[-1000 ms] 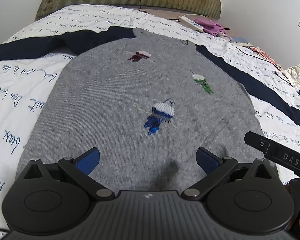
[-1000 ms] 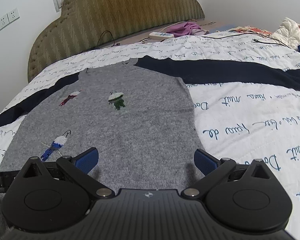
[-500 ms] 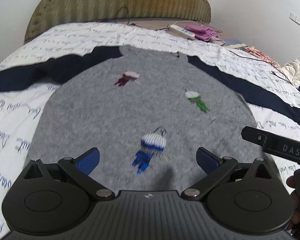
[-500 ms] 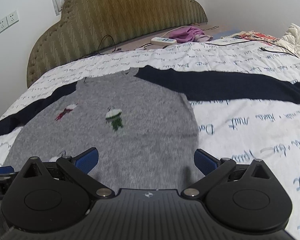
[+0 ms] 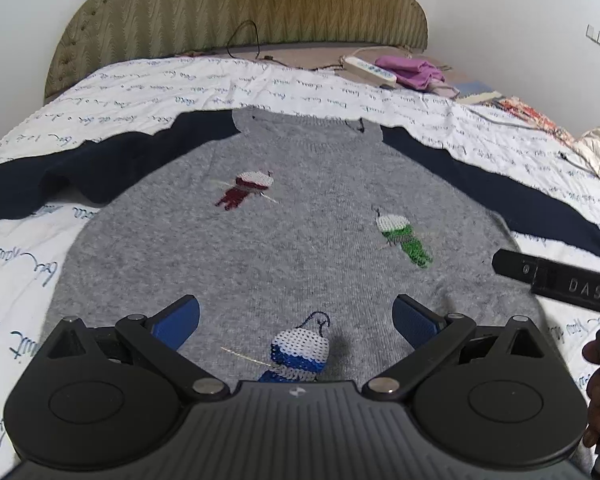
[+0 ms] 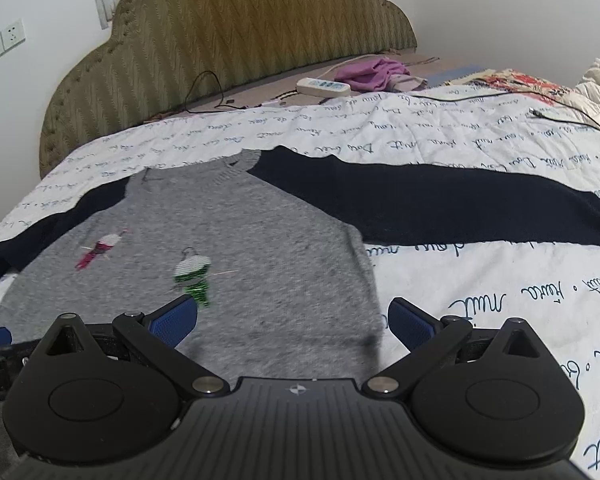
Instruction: Fold small clothes
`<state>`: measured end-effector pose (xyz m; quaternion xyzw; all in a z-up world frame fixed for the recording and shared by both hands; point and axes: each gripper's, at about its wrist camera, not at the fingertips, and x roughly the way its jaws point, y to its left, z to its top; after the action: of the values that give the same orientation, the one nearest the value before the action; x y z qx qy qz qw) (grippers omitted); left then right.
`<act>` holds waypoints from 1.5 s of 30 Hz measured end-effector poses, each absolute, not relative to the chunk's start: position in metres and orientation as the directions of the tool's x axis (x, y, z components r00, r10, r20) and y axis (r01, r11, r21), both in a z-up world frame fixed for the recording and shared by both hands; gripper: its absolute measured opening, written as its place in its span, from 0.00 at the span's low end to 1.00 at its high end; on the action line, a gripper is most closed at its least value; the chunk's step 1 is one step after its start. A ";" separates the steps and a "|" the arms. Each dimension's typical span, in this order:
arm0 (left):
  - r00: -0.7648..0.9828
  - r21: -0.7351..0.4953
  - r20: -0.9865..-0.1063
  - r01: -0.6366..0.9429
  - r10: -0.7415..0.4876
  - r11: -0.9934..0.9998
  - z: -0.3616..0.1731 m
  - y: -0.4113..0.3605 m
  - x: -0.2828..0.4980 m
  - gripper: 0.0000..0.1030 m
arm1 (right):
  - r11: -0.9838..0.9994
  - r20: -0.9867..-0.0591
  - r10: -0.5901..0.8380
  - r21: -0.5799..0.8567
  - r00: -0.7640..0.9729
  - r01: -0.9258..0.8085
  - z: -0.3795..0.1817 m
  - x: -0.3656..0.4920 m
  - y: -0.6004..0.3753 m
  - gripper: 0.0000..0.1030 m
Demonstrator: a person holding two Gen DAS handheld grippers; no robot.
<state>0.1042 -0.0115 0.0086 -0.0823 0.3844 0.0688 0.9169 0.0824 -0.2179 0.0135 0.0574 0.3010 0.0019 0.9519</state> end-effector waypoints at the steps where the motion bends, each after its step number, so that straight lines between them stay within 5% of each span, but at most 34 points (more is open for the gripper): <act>1: 0.688 -0.095 -0.723 -0.188 0.062 0.978 0.006 -0.013 0.106 1.00 | 0.993 -0.576 0.037 0.112 0.817 0.034 0.012 0.084 -0.220 1.00; 8: 0.659 -0.074 -0.750 -0.174 0.060 0.982 -0.005 -0.021 0.121 1.00 | 0.994 -0.500 0.014 0.098 0.866 0.041 0.013 0.082 -0.256 1.00; 13: 0.656 -0.067 -0.752 -0.178 0.068 0.982 -0.006 -0.024 0.128 1.00 | 0.971 -0.428 -0.169 0.084 0.888 0.225 0.021 0.076 -0.348 1.00; 22: 0.632 -0.050 -0.772 -0.170 0.070 0.984 -0.012 -0.038 0.132 1.00 | 0.581 -0.390 -0.277 0.660 0.878 0.476 -0.007 0.032 -0.569 0.83; 30: 0.638 -0.040 -0.766 -0.158 0.071 0.987 -0.006 -0.049 0.131 1.00 | 0.506 -0.369 -0.231 0.745 0.900 0.435 -0.037 0.055 -0.593 0.66; 33: 0.643 -0.044 -0.762 -0.168 0.076 0.985 -0.003 -0.048 0.129 1.00 | 0.544 -0.348 -0.223 0.731 0.911 0.412 -0.037 0.070 -0.593 0.44; 35: 0.645 -0.052 -0.760 -0.174 0.074 0.983 -0.002 -0.045 0.128 1.00 | 0.565 -0.355 -0.224 0.711 0.908 0.418 -0.032 0.068 -0.594 0.14; 38: 0.681 -0.152 -0.732 -0.142 -0.015 0.978 0.005 -0.038 0.124 1.00 | 0.582 -0.351 -0.230 0.698 0.908 0.417 -0.028 0.070 -0.586 0.14; 41: 0.752 -0.379 -0.629 -0.076 -0.197 0.922 0.016 -0.019 0.121 1.00 | 0.664 -0.284 -0.192 0.668 0.939 0.337 -0.006 0.065 -0.549 0.14; 45: 0.788 -0.589 -0.508 -0.024 -0.347 0.808 0.022 0.000 0.125 1.00 | 0.799 -0.210 -0.020 0.585 0.978 0.142 0.028 0.077 -0.464 0.14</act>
<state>0.1249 0.0004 0.0218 -0.2966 0.3128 -0.0899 0.8979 0.0772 -0.4635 0.0282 0.3144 0.0968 -0.0430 0.9434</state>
